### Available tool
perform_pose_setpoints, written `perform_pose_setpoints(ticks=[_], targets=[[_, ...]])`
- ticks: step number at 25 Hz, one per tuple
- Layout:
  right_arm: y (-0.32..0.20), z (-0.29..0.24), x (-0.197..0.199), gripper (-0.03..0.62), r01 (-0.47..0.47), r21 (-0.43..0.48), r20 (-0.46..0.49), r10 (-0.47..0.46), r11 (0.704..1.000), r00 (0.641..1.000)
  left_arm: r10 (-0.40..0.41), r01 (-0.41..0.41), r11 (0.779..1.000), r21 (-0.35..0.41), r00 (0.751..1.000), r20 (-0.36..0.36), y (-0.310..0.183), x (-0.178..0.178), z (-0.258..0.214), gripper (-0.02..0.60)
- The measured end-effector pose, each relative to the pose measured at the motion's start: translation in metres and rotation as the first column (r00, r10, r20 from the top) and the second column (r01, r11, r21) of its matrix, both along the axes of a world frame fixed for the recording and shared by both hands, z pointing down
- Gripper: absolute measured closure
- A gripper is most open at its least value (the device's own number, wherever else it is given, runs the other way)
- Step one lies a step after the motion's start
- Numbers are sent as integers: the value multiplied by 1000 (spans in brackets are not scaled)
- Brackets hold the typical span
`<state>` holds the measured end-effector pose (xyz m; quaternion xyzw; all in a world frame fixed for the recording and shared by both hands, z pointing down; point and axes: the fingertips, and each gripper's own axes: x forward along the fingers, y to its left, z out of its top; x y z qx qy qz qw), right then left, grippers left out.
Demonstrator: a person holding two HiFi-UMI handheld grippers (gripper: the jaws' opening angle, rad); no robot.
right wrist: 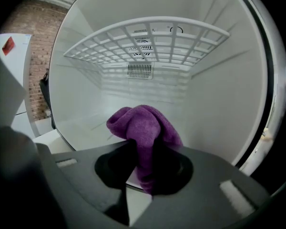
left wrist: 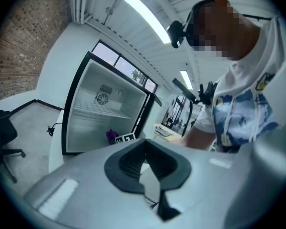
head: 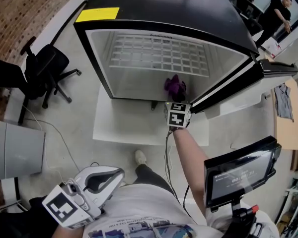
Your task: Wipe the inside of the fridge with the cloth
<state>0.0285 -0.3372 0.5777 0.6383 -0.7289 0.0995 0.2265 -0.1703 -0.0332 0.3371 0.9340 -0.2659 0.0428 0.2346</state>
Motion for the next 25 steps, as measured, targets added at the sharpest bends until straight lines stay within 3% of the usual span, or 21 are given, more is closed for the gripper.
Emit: perform_pose_setpoints(ticks=[14, 25], targets=[[4, 2, -86, 516, 129, 3, 42, -129, 992, 991, -86, 86, 996, 16, 996, 21, 13, -27, 3, 575], [10, 5, -177, 516, 278, -3, 105, -276, 961, 955, -175, 175, 985, 12, 984, 45, 25, -52, 5, 575]])
